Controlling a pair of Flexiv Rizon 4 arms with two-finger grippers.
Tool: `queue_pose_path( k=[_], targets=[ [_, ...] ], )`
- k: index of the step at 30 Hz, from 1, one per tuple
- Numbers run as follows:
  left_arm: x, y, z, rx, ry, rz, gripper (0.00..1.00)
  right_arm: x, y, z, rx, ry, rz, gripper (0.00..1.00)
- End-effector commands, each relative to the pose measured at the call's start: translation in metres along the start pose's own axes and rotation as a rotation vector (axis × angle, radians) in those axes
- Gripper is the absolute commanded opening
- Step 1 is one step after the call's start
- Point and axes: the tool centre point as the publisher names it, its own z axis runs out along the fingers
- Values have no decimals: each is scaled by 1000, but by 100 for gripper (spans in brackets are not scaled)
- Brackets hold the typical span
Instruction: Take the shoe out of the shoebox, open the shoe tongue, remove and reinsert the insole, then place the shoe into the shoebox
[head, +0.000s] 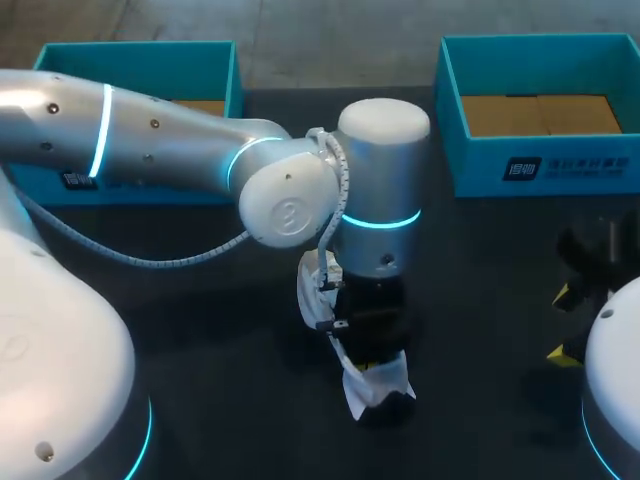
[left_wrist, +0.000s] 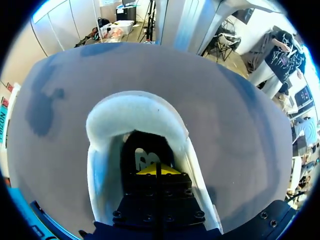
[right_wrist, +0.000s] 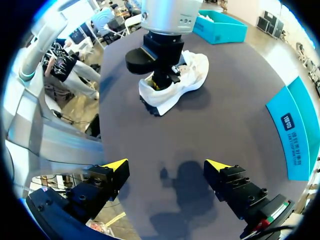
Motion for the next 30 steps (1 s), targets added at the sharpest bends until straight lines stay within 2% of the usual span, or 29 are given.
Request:
queue_pose_path(
  k=[1, 7, 11, 17, 25, 28, 30],
  targets=[
    [4, 0, 0, -5, -15, -2, 0, 3, -1, 0, -1, -5, 1, 100],
    [3, -6, -35, 21, -83, 3, 0, 3, -1, 0, -1, -5, 1, 100],
    [-2, -16, -39, 69, -93, 24, 0, 3, -1, 0, -1, -5, 1, 100],
    [-10, -28, -20, 119, -81, 26, 0, 3, -1, 0, -1, -5, 1, 100],
    [-17, -26, 8, 163, -68, -6, 0, 3, -1, 0, -1, -5, 1, 100],
    [-18, -23, 14, 150, -62, -17, 0, 3, -1, 0, -1, -5, 1, 100],
    [-18, -20, 18, 107, -57, -23, 0, 3, -1, 0, -1, -5, 1, 100]
  ],
)
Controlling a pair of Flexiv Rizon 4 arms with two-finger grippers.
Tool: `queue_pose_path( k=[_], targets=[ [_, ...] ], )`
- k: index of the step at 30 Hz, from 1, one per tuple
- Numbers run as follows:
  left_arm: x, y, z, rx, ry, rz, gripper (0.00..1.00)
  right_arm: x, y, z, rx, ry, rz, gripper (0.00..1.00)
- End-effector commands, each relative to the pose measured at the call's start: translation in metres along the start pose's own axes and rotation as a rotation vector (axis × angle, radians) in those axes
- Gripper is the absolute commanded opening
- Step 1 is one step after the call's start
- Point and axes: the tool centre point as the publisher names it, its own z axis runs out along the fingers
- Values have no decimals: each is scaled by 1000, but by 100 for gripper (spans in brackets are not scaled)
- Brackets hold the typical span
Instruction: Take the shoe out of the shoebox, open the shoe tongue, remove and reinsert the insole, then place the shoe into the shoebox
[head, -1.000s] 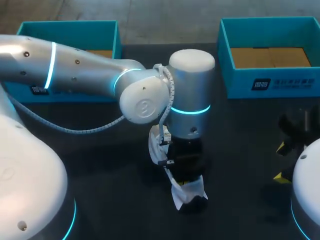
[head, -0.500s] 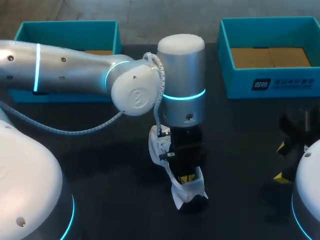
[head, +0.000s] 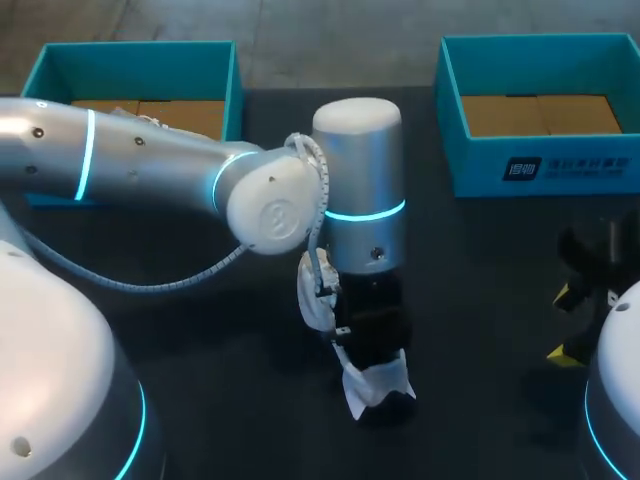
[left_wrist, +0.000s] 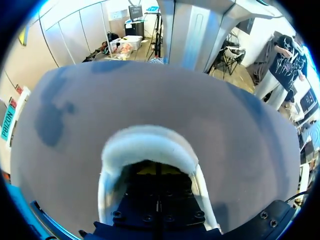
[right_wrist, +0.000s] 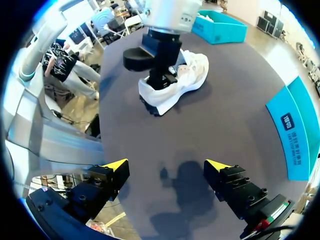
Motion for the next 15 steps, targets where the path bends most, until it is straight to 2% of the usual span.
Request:
queue_pose_path(
  k=[1, 9, 15],
  targets=[
    [-7, 6, 13, -42, 12, -9, 0, 2, -1, 0, -1, -5, 0, 100],
    [2, 27, -4, -114, -4, -51, 0, 2, -1, 0, -1, -5, 0, 100],
    [6, 34, -19, -125, -25, -62, 0, 2, -1, 0, -1, -5, 0, 100]
  ],
)
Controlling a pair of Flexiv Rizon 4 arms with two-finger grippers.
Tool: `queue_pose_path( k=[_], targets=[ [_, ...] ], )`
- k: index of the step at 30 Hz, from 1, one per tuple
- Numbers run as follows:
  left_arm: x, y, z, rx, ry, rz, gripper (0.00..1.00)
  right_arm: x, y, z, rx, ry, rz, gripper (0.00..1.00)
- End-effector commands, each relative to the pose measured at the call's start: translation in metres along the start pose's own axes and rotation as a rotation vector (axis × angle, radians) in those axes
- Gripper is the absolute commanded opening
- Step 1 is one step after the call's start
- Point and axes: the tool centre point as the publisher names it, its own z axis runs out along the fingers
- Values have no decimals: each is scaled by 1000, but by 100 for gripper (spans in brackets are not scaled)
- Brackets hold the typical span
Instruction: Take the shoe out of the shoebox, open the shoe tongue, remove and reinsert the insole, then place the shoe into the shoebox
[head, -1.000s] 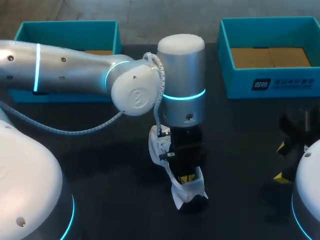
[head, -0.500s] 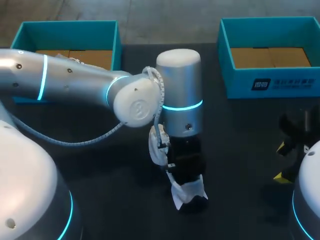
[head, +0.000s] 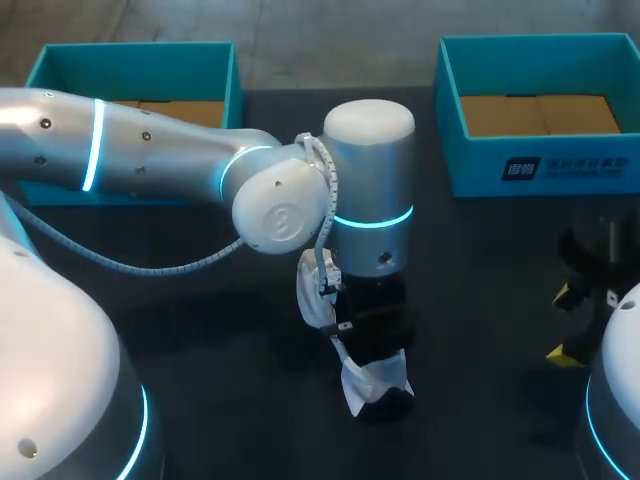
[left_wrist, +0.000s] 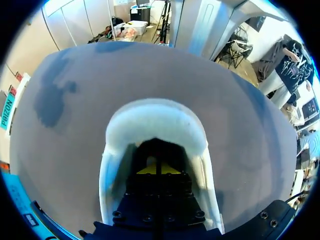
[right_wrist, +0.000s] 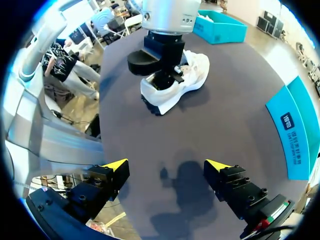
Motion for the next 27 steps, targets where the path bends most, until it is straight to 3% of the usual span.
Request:
queue_pose_path(
  k=[1, 7, 11, 21, 27],
  targets=[
    [8, 11, -9, 13, -26, 2, 0, 3, -2, 0, -2, -5, -1, 100],
    [2, -7, -13, 62, -40, 48, 0, 3, -2, 0, -2, -5, -1, 100],
    [-5, -20, -3, 72, -29, 78, 0, 3, -2, 0, -2, -5, -1, 100],
    [-9, -12, 13, 42, 15, 57, 0, 3, -2, 0, -2, -5, -1, 100],
    [-7, -11, -8, 38, -28, 63, 0, 3, -2, 0, -2, -5, -1, 100]
  ],
)
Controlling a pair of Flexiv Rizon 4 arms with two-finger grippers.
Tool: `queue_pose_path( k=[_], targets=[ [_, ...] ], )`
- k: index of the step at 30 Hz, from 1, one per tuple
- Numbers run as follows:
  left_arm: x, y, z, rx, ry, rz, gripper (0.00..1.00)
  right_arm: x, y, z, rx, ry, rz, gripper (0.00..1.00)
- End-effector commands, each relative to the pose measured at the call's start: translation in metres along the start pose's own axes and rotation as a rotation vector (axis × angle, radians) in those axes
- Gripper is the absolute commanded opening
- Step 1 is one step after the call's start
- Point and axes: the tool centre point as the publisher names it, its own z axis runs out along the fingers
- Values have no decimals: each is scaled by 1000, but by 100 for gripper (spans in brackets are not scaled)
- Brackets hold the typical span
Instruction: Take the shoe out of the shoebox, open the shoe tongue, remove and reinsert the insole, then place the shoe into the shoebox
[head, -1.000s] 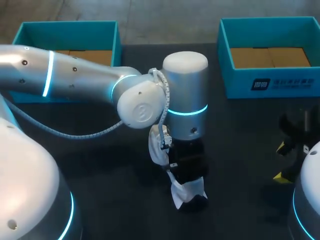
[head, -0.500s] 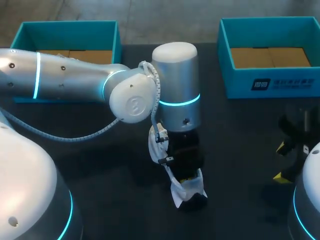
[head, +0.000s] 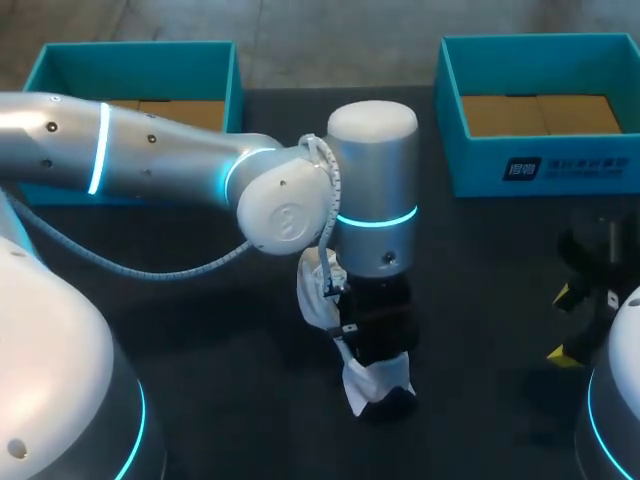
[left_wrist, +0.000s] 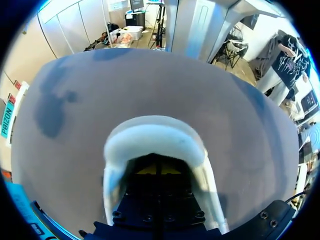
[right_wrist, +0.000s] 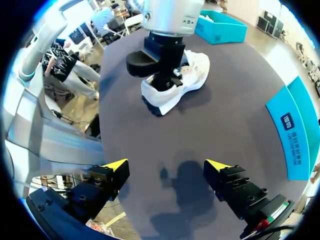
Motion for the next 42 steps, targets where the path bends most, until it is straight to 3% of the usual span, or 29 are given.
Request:
queue_pose_path(
  k=[1, 7, 21, 34, 42],
  targets=[
    [3, 0, -15, 1, -32, 12, 0, 2, -1, 1, -2, -4, 0, 100],
    [2, -8, -27, 2, -52, 40, 0, 2, -1, 1, -2, -4, 0, 100],
    [2, 2, 6, -20, 10, 8, 0, 2, -1, 1, -2, -4, 0, 100],
    [14, -12, -54, -56, -89, 52, 0, 2, -1, 1, -2, -4, 0, 100],
    [19, 10, -63, -80, -97, 8, 0, 2, -1, 1, -2, -4, 0, 100]
  ],
)
